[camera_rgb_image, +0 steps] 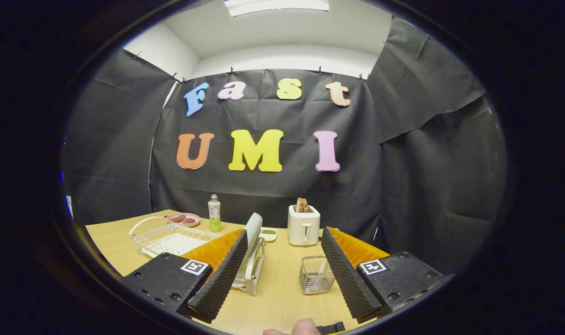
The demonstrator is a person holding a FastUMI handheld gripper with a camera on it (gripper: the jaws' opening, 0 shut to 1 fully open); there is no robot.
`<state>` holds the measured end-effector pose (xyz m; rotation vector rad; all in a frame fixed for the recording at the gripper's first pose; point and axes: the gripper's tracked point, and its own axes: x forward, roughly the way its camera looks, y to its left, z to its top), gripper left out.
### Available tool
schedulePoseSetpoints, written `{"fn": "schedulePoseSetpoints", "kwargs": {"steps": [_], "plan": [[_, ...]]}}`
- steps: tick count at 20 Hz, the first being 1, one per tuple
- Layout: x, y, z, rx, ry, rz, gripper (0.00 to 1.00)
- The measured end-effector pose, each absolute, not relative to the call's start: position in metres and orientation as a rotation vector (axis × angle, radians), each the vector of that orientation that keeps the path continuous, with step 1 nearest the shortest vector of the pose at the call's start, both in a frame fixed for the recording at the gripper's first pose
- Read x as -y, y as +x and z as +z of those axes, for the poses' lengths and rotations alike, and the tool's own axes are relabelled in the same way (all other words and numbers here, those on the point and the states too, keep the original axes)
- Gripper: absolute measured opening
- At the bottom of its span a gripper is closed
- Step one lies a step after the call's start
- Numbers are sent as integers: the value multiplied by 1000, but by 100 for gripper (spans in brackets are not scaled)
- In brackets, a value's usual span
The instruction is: Take the plate from the dish rack, then take the spoon from the basket and place it into the plate.
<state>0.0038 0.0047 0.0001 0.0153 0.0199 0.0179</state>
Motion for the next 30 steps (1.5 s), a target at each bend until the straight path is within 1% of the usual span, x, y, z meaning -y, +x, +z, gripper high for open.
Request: {"fn": "schedulePoseSetpoints", "kwargs": {"steps": [5,11,16,20,27,30], "plan": [[-15,17,11,-39,40,64,100],[-29,57,34,-177,113,165,100],[-46,99,40,-291,142,211,100],[-64,133,21,-416,108,222,100],[-89,180,-39,-683,128,239,100],[-101,191,-61,-776,147,232,93]]}}
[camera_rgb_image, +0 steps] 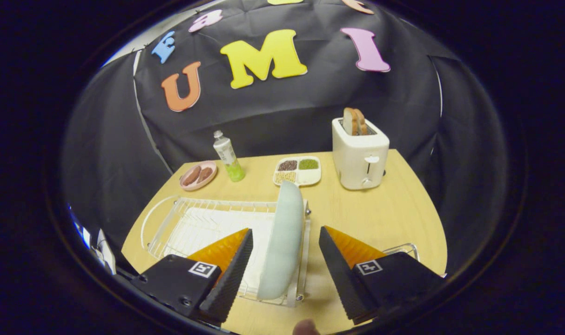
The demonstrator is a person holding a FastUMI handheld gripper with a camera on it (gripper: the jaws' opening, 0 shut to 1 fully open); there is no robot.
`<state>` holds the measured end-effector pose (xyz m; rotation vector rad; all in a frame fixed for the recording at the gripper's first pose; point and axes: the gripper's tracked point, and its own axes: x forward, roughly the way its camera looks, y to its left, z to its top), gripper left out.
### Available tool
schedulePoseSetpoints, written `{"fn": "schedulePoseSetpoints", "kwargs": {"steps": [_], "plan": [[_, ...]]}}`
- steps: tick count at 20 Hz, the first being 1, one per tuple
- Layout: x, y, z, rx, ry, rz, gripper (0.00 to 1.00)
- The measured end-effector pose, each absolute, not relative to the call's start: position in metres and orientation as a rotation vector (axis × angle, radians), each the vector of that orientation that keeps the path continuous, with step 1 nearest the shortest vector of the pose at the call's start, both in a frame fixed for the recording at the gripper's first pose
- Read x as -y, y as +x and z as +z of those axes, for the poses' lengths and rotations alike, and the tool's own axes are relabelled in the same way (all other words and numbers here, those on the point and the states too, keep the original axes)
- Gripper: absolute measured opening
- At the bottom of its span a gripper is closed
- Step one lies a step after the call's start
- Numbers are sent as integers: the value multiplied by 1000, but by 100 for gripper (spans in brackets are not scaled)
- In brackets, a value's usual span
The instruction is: Take the plate from the dish rack, then take the spoon from the basket and place it into the plate.
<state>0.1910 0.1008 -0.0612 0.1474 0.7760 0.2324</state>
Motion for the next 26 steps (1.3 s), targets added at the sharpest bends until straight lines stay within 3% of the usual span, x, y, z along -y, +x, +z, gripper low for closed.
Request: {"fn": "schedulePoseSetpoints", "kwargs": {"steps": [11,17,26], "plan": [[-101,198,-96,-941,40,27,45],[-97,211,-65,-844,-106,-86,37],[-101,209,-10,-648,-201,-150,36]]}}
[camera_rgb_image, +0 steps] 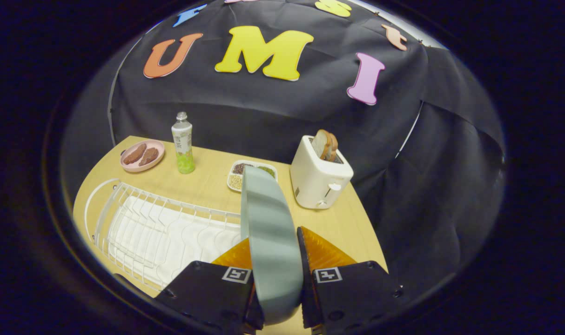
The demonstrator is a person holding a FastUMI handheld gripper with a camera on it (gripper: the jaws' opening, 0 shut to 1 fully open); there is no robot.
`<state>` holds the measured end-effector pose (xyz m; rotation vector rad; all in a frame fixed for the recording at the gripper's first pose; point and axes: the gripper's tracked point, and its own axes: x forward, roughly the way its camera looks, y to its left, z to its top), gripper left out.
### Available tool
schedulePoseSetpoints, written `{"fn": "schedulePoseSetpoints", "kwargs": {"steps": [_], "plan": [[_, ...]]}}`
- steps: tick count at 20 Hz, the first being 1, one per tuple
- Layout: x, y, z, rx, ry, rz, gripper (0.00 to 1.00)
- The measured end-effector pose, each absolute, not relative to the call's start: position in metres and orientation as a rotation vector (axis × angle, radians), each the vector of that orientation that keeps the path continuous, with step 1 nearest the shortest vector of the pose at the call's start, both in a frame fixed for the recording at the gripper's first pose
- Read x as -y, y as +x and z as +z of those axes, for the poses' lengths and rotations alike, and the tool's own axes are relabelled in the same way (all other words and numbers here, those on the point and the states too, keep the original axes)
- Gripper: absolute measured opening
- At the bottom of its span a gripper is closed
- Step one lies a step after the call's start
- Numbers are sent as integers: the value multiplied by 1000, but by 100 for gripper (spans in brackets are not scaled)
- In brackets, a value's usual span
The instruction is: Take the plate from the dish rack, then take the spoon from the basket and place it into the plate.
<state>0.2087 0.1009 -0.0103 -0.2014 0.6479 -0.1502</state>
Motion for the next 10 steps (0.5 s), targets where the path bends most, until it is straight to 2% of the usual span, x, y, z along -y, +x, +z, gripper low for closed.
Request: {"fn": "schedulePoseSetpoints", "kwargs": {"steps": [5,10], "plan": [[-108,159,19,-565,-87,-49,36],[-103,84,14,-510,86,55,36]]}}
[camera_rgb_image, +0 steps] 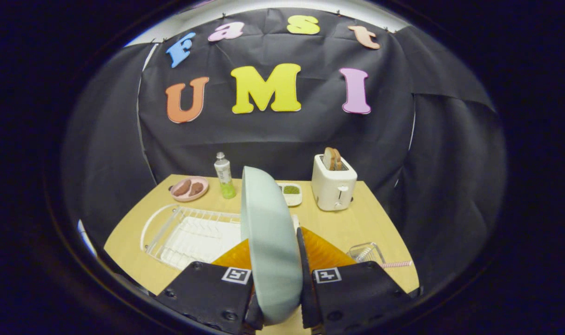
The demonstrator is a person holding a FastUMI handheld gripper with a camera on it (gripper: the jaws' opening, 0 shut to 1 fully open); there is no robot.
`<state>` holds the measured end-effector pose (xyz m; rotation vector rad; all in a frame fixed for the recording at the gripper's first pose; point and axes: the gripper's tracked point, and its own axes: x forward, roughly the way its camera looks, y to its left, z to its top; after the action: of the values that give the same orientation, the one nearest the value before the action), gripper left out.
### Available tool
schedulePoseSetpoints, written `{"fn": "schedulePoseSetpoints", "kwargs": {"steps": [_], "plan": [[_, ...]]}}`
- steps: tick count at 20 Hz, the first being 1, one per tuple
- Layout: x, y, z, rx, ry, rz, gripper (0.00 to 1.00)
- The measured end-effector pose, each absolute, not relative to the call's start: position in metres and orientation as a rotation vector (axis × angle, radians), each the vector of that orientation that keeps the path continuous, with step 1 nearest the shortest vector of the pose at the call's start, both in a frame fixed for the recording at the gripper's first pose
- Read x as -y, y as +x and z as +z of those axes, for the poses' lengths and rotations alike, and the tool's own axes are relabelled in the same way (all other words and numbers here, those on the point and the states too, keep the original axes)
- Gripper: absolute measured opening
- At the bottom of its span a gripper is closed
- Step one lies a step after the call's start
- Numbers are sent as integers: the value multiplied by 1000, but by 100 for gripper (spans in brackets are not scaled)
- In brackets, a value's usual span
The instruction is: Take the plate from the dish rack, then take the spoon from the basket and place it into the plate.
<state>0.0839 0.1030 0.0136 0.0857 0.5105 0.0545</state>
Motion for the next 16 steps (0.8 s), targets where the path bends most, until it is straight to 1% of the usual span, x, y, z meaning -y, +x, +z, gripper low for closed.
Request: {"fn": "schedulePoseSetpoints", "kwargs": {"steps": [3,8,12,16], "plan": [[-107,43,-12,-500,145,105,36],[-102,2,-81,-594,304,139,36],[-113,-17,-142,-743,481,192,36],[-120,-26,-182,-867,564,195,36]]}}
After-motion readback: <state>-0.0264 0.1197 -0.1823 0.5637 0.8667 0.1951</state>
